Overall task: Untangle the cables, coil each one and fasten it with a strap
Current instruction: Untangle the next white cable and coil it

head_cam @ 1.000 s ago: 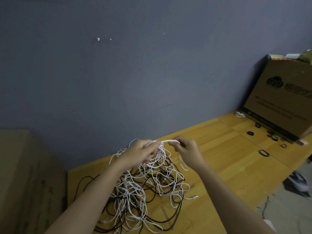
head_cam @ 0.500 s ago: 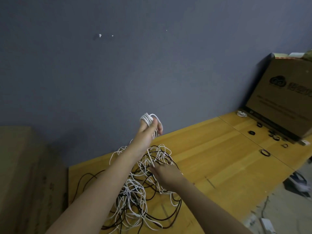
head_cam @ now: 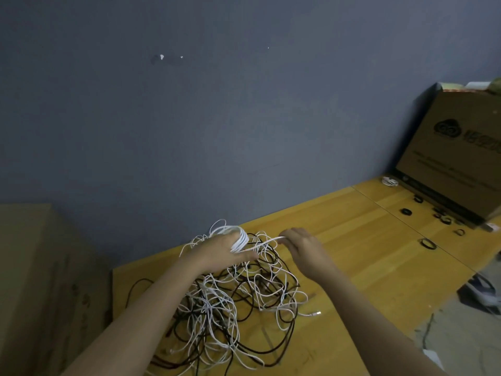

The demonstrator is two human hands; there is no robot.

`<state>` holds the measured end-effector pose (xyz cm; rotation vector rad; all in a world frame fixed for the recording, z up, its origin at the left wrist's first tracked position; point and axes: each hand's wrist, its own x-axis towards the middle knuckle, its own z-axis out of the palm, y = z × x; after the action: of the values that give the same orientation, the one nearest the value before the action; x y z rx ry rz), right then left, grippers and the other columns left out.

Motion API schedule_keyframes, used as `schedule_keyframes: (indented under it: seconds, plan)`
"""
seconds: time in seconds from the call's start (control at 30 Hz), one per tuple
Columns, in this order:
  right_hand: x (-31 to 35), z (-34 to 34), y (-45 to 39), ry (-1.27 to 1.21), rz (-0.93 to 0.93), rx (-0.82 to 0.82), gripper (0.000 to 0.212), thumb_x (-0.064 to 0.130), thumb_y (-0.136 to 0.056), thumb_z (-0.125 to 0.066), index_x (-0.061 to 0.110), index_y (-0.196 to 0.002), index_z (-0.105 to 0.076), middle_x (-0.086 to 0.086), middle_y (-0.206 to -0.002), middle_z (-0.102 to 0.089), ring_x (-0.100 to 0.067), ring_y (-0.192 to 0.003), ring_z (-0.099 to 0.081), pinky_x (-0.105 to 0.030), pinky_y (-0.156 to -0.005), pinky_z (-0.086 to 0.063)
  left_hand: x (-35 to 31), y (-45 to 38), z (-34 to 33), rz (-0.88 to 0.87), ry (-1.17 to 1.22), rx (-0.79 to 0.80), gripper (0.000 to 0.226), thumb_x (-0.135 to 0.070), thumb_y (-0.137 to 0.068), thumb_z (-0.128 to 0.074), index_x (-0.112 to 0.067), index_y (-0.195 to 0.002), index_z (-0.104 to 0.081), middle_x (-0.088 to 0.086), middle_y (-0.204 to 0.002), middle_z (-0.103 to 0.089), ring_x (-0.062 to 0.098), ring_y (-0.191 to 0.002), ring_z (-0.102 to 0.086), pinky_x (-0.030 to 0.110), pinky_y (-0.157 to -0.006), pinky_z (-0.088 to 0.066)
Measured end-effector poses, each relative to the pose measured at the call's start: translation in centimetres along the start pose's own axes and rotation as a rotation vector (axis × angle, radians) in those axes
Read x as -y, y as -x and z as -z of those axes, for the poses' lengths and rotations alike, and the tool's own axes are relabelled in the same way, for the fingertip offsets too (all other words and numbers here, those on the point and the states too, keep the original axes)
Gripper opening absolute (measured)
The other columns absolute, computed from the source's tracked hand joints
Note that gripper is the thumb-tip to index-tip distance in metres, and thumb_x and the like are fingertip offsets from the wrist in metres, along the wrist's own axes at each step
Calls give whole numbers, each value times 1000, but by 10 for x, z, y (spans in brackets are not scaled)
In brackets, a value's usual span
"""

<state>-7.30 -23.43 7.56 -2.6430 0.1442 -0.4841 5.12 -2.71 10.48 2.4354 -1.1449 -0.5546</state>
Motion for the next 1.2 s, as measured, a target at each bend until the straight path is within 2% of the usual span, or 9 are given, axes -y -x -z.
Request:
schedule_keyframes:
  seconds: [0.1, 0.2, 0.4, 0.67, 0.77, 0.87, 1.03, 1.1, 1.2]
  plan:
    - [-13, 9, -1, -144, -141, -65, 26, 20, -101, -41, 13, -97, -65, 1, -86, -60, -20, -83, -53, -33, -73, -41, -8, 8, 6, -43, 192, -19, 78, -82, -68, -42, -15, -102, -61, -5, -93, -64, 14, -83, -60, 32, -75, -45]
    - [-15, 15, 0, -298, -299, -77, 25, 22, -103, -39, 22, -89, -61, 3, -76, -58, -6, -65, -50, -25, -58, -37, -18, 19, 15, -86, 554, 12, 55, -63, -80, -46, -11, -87, -61, -8, -55, -45, 9, -48, -40, 25, -58, -40]
    - [12, -13, 3, -300, -297, 164, 29, 38, -102, -37, 24, -109, -61, 16, -61, -47, 0, -54, -39, -23, -54, -36, -47, 22, 27, -232, 1104, -48, 45, -48, -88, -36, -8, -67, -39, -7, -40, -29, 9, -36, -27, 21, -54, -42]
    - [71, -35, 19, 145, -54, 476, 33, 34, -104, -32, 10, -127, -37, -21, -110, -62, -39, -92, -58, -40, -67, -41, -40, 0, 2, -105, 743, -358, 14, -38, -103, -30, -29, -99, -40, -4, -78, -51, 8, -67, -49, 24, -71, -44]
    - [84, -20, 24, 192, 37, 496, 31, 33, -103, -35, 7, -119, -45, -20, -106, -62, -36, -91, -59, -36, -63, -36, -28, 4, -4, -46, 408, -279, 52, -50, -98, -26, -8, -128, -36, 12, -106, -57, 22, -98, -58, 41, -90, -44]
    - [96, -2, 27, 213, 187, 548, 27, 31, -103, -38, 9, -101, -53, -15, -94, -63, -31, -80, -55, -33, -62, -33, -23, 7, -7, 19, 255, -175, 57, -41, -103, -26, 0, -142, -19, 25, -134, -46, 35, -124, -46, 41, -100, -36]
    - [74, 29, 9, 228, 443, 38, 22, 27, -93, -54, 13, -89, -71, 1, -80, -69, -11, -75, -59, -16, -66, -40, -17, 16, -11, 138, 353, -36, 72, -68, -91, -12, -24, -137, -46, -2, -135, -54, 21, -129, -46, 34, -103, -31]
    - [58, 37, 1, 43, 360, -139, 30, 34, -91, -52, 13, -87, -72, 2, -78, -68, -9, -76, -53, -17, -68, -37, -23, 22, -7, 62, 437, -31, 75, -80, -83, -7, -34, -103, -62, -9, -93, -67, 11, -87, -61, 38, -92, -42]
    - [51, 35, -5, -294, 134, -198, 20, 29, -89, -61, 12, -90, -72, 3, -85, -68, -10, -78, -58, -25, -70, -46, -38, 30, -3, -111, 614, 45, 62, -76, -87, -18, -28, -75, -55, -8, -56, -46, 9, -52, -41, 28, -62, -39]
